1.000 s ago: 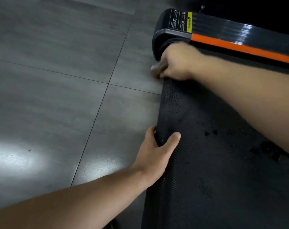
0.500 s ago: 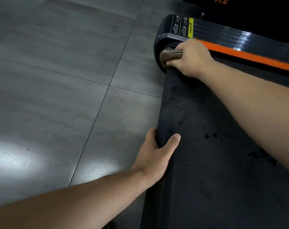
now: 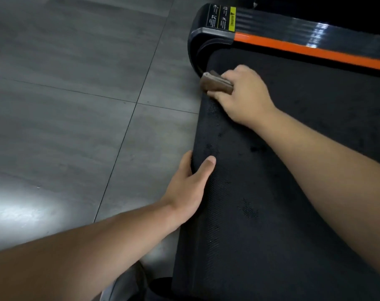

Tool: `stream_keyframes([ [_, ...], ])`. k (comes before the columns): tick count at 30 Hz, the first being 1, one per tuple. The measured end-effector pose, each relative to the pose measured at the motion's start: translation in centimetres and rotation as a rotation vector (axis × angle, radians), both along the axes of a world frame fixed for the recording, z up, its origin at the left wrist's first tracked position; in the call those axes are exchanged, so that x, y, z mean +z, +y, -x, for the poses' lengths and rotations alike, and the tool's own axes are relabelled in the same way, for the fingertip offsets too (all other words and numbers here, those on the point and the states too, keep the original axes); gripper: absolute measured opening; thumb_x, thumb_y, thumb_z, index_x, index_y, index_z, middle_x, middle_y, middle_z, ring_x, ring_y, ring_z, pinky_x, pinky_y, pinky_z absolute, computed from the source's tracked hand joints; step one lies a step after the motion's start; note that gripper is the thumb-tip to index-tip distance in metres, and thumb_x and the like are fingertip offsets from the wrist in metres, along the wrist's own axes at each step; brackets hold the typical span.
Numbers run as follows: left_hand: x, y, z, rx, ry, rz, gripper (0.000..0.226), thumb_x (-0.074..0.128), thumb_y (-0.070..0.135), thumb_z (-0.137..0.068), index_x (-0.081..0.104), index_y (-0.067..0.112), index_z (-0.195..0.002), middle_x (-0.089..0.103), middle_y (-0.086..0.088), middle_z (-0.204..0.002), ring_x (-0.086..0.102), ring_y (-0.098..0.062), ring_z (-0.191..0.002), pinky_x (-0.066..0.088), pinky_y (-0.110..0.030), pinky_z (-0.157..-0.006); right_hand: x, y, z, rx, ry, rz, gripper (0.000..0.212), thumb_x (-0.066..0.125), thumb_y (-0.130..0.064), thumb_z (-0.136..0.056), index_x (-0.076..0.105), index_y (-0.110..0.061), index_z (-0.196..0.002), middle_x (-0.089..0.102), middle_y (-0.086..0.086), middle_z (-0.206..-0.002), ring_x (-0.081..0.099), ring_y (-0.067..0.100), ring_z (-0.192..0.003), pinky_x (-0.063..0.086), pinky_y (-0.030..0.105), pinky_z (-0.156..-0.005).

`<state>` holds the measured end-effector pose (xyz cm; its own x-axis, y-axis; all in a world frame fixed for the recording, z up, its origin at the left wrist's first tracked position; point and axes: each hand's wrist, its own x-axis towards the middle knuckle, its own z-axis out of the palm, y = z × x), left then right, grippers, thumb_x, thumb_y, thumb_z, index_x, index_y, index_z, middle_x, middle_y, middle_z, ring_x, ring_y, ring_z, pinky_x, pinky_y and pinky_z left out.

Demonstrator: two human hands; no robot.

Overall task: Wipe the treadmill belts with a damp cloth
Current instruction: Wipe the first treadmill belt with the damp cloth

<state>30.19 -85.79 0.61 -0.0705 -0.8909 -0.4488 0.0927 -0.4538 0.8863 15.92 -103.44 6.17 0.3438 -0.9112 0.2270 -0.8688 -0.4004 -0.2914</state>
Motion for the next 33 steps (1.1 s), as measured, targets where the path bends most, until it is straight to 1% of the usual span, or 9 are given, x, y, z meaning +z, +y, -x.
stream_keyframes([
  [4,-0.5,1.6,-0.1,0.002,0.027,0.002,0.055,0.058,0.065,-0.085,0.059,0.036,-0.132,0.072,0.015,-0.123,0.066,-0.007,-0.118,0.046,-0.042,-0.11,0.2,8.0,2.1,0.317,-0.074,-0.16,0.035,0.069,-0.053,-0.087,0.072,-0.02,-0.097,0.056,-0.005,-0.09,0.056,0.014,-0.085,0.045,0.032,-0.072],
  [6,-0.6,1.7,0.0,0.021,0.003,0.016,0.055,0.056,0.065,-0.086,0.06,0.035,-0.131,0.072,0.015,-0.122,0.066,-0.007,-0.117,0.046,-0.043,-0.111,0.0,6.9,2.7,0.27,-0.065,-0.082,0.037,0.066,-0.056,-0.086,0.071,-0.02,-0.096,0.055,-0.004,-0.09,0.056,0.017,-0.088,0.046,0.035,-0.074],
  [10,-0.4,1.7,0.1,0.007,-0.039,0.015,0.043,0.055,0.063,-0.092,0.06,0.038,-0.127,0.073,0.018,-0.118,0.067,-0.004,-0.114,0.046,-0.042,-0.111,-0.7,3.0,2.4,-0.142,-0.087,0.027,0.035,0.065,-0.052,-0.09,0.067,-0.018,-0.096,0.051,0.0,-0.096,0.056,0.026,-0.099,0.042,0.033,-0.079],
  [16,-0.4,1.8,0.0,0.012,-0.058,0.035,0.057,0.053,0.064,-0.086,0.059,0.034,-0.134,0.072,0.015,-0.12,0.066,-0.004,-0.114,0.046,-0.039,-0.111,-0.4,13.5,4.0,0.192,-0.135,-0.117,0.033,0.065,-0.051,-0.09,0.069,-0.019,-0.096,0.055,-0.006,-0.091,0.053,0.014,-0.086,0.047,0.035,-0.072],
  [19,-0.1,2.0,0.0,0.005,-0.066,0.029,0.059,0.053,0.063,-0.088,0.057,0.031,-0.137,0.071,0.014,-0.122,0.065,-0.004,-0.116,0.046,-0.039,-0.112,-0.5,10.9,4.5,0.072,-0.103,-0.044,0.035,0.066,-0.052,-0.09,0.069,-0.019,-0.101,0.055,-0.002,-0.094,0.054,0.02,-0.093,0.049,0.041,-0.078],
  [22,0.1,2.4,-0.1,-0.01,-0.062,0.025,0.052,0.052,0.058,-0.094,0.054,0.03,-0.139,0.071,0.014,-0.124,0.066,-0.005,-0.116,0.047,-0.04,-0.111,-0.4,8.4,3.7,-0.166,-0.09,0.014,0.035,0.067,-0.049,-0.091,0.068,-0.016,-0.102,0.051,0.0,-0.095,0.055,0.026,-0.098,0.043,0.035,-0.078],
  [26,-0.2,3.4,-0.7,-0.049,-0.06,0.044,0.038,0.043,0.042,-0.11,0.051,0.029,-0.145,0.066,0.009,-0.134,0.06,-0.007,-0.126,0.042,-0.038,-0.116,-0.3,16.2,4.2,0.081,-0.143,-0.106,0.023,0.066,-0.047,-0.091,0.062,-0.025,-0.089,0.052,-0.006,-0.089,0.052,0.02,-0.088,0.044,0.037,-0.075],
  [29,-0.7,4.1,-0.8,-0.053,-0.073,0.043,0.06,0.045,0.06,-0.097,0.046,0.034,-0.151,0.062,0.012,-0.142,0.055,-0.008,-0.134,0.036,-0.04,-0.12,0.2,21.3,5.6,0.261,-0.174,-0.209,0.029,0.059,-0.051,-0.091,0.067,-0.023,-0.09,0.051,-0.009,-0.085,0.048,0.015,-0.081,0.045,0.036,-0.071],
  [33,-0.9,3.8,-0.7,-0.033,-0.062,0.011,0.069,0.049,0.064,-0.09,0.046,0.031,-0.151,0.063,0.011,-0.14,0.058,-0.009,-0.131,0.037,-0.041,-0.12,-0.6,15.3,5.1,0.076,-0.102,-0.038,0.036,0.058,-0.053,-0.09,0.068,-0.018,-0.091,0.054,-0.001,-0.088,0.052,0.025,-0.088,0.047,0.041,-0.077],
])
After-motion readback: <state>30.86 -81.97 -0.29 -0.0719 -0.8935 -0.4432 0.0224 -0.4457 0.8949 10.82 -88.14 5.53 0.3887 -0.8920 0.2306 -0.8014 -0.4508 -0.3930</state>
